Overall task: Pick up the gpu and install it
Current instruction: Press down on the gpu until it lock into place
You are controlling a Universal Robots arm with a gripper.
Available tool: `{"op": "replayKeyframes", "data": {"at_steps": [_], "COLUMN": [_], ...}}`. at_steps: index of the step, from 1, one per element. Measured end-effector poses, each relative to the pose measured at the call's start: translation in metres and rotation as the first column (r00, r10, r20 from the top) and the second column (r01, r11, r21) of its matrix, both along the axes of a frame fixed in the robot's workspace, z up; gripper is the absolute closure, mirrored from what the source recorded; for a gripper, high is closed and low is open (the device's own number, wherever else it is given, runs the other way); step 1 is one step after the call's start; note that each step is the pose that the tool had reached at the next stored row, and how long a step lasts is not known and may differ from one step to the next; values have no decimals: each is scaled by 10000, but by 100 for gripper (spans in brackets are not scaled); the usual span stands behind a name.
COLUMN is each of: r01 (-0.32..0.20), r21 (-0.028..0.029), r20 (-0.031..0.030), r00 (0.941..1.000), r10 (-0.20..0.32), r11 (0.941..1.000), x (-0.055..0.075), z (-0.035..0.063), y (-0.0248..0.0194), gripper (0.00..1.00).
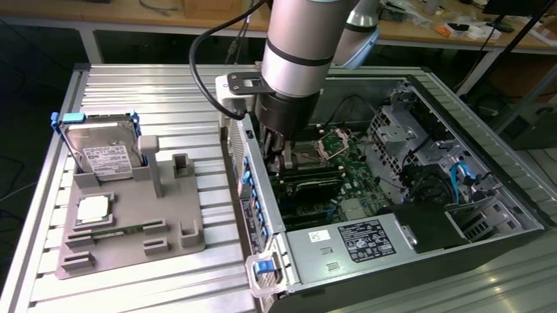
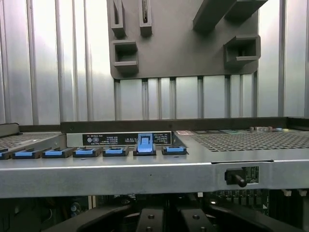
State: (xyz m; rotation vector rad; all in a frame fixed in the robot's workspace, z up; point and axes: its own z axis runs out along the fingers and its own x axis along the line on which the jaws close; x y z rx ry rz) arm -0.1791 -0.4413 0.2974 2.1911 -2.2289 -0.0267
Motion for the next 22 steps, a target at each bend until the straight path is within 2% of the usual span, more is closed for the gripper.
{"op": "replayKeyframes", "data": {"at_steps": [2, 3, 6, 8, 12, 17, 19, 22], "r01": [2, 0, 2, 1, 0, -1, 0, 0], "r21": [-2, -2, 3, -2, 0, 37, 45, 87], "r20": [-7, -8, -10, -8, -9, -5, -6, -5], "r00": [10000, 10000, 10000, 10000, 10000, 10000, 10000, 10000], "r10": [-2, 0, -2, -1, 0, 1, 0, 0], "r11": [10000, 10000, 10000, 10000, 10000, 10000, 10000, 10000], "x": [3, 3, 3, 3, 1, -27, -28, -28], "z": [0, 0, -2, -1, -4, -6, -6, -7], "y": [7, 24, 117, 150, 155, 147, 123, 57], "gripper": [89, 89, 89, 89, 89, 89, 89, 89]}}
